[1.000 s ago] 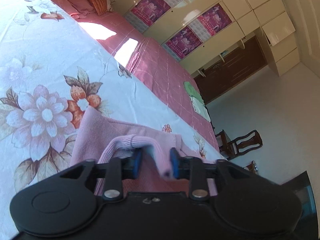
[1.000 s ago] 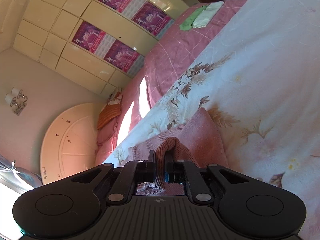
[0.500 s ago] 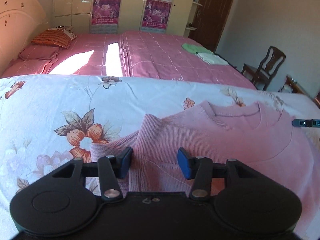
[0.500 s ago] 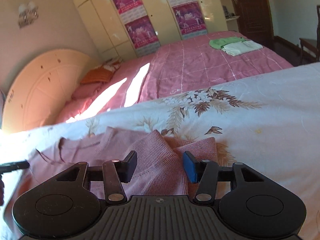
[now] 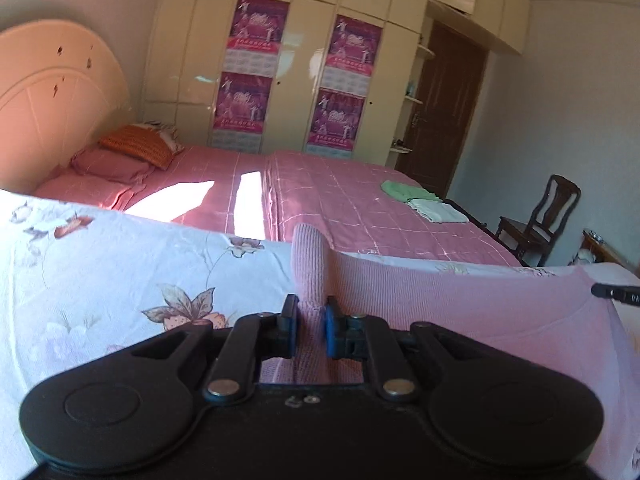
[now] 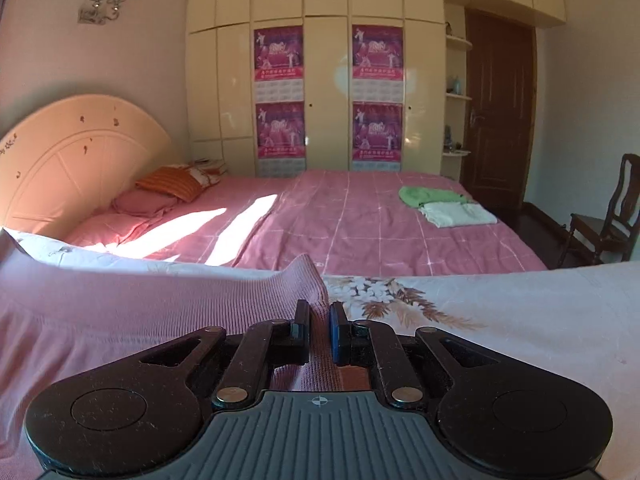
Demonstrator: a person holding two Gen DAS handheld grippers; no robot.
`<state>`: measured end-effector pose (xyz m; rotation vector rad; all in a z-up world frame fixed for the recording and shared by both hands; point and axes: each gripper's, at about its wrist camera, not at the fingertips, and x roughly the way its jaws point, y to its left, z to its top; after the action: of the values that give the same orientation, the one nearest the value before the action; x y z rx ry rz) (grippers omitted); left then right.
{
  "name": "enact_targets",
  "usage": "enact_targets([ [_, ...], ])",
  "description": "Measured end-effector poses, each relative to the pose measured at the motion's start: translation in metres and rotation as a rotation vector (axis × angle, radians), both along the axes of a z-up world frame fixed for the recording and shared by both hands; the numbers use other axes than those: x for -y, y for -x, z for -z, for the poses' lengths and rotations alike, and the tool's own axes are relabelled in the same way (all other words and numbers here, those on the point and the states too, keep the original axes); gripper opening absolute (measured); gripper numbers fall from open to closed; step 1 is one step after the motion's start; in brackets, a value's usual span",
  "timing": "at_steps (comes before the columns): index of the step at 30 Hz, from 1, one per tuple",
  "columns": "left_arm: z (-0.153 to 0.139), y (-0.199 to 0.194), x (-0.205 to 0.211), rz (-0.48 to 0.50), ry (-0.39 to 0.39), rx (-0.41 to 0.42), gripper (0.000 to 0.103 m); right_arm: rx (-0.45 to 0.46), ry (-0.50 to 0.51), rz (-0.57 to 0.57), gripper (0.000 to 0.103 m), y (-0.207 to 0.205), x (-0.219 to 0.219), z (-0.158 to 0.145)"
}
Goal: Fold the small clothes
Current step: 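Lift the hem with both tools and fold it toward the collar, then open both tools and smooth the folded sweatshirt flat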
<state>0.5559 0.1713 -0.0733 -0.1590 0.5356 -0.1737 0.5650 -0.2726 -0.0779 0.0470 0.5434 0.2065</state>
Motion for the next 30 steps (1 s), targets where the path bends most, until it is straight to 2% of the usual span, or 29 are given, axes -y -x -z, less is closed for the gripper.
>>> enact_targets([
  [3, 0.003, -0.012, 0.009, -0.006, -0.032, -0.03, 0.012, -0.028, 0.006, 0.019, 0.009, -0.006, -0.005, 0.003],
  [8, 0.01, -0.02, 0.006, -0.029, -0.037, -0.058, 0.012, -0.053, 0.003, 0.036, 0.009, -0.01, -0.003, 0.007],
  [10, 0.019, -0.024, 0.01, -0.03, -0.071, -0.093, 0.013, -0.076, 0.013, 0.041, 0.009, -0.01, 0.0, 0.014],
  [11, 0.027, -0.027, 0.01, -0.027, -0.076, -0.137, 0.013, -0.096, 0.036, 0.046, 0.009, -0.012, -0.002, 0.02],
  [12, 0.033, -0.029, 0.009, -0.032, -0.072, -0.155, 0.016, -0.118, 0.042, 0.049, 0.009, -0.015, -0.002, 0.026],
  [15, 0.035, -0.03, 0.004, -0.063, -0.062, -0.141, 0.027, -0.168, 0.003, 0.06, 0.009, -0.021, 0.002, 0.029],
  [16, 0.034, -0.029, 0.002, -0.063, -0.054, -0.141, 0.032, -0.187, -0.002, 0.056, 0.012, -0.024, 0.003, 0.028],
  [17, 0.032, -0.028, -0.002, -0.07, -0.04, -0.141, 0.035, -0.198, 0.01, 0.051, 0.023, -0.025, 0.003, 0.026],
  [18, 0.026, -0.025, -0.004, -0.096, -0.036, -0.14, 0.043, -0.201, 0.037, 0.051, 0.027, -0.025, 0.001, 0.021],
  [19, 0.017, -0.019, -0.004, -0.13, -0.049, -0.13, 0.043, -0.185, 0.071, 0.062, 0.035, -0.022, -0.002, 0.013],
  [20, 0.001, -0.005, 0.003, -0.129, -0.089, -0.072, 0.045, -0.12, 0.111, 0.079, 0.04, -0.011, -0.007, 0.001],
  [21, -0.011, 0.009, 0.012, -0.095, -0.119, -0.008, 0.057, -0.058, 0.113, 0.053, 0.04, 0.0, -0.01, -0.01],
  [22, -0.021, 0.024, 0.029, -0.058, -0.134, 0.056, 0.079, -0.04, 0.075, -0.008, 0.04, 0.011, -0.017, -0.018],
  [23, -0.024, 0.032, 0.045, -0.026, -0.123, 0.069, 0.083, -0.066, 0.04, -0.074, 0.04, 0.017, -0.027, -0.02],
  [26, -0.009, 0.035, 0.1, 0.174, -0.094, -0.001, 0.082, -0.098, 0.056, -0.291, 0.04, 0.04, -0.083, -0.011],
  [28, 0.006, 0.037, 0.133, 0.244, -0.127, -0.029, 0.081, -0.101, 0.049, -0.362, 0.04, 0.051, -0.116, -0.004],
  [30, 0.017, 0.04, 0.149, 0.268, -0.167, -0.032, 0.081, -0.083, 0.072, -0.402, 0.04, 0.061, -0.137, 0.003],
])
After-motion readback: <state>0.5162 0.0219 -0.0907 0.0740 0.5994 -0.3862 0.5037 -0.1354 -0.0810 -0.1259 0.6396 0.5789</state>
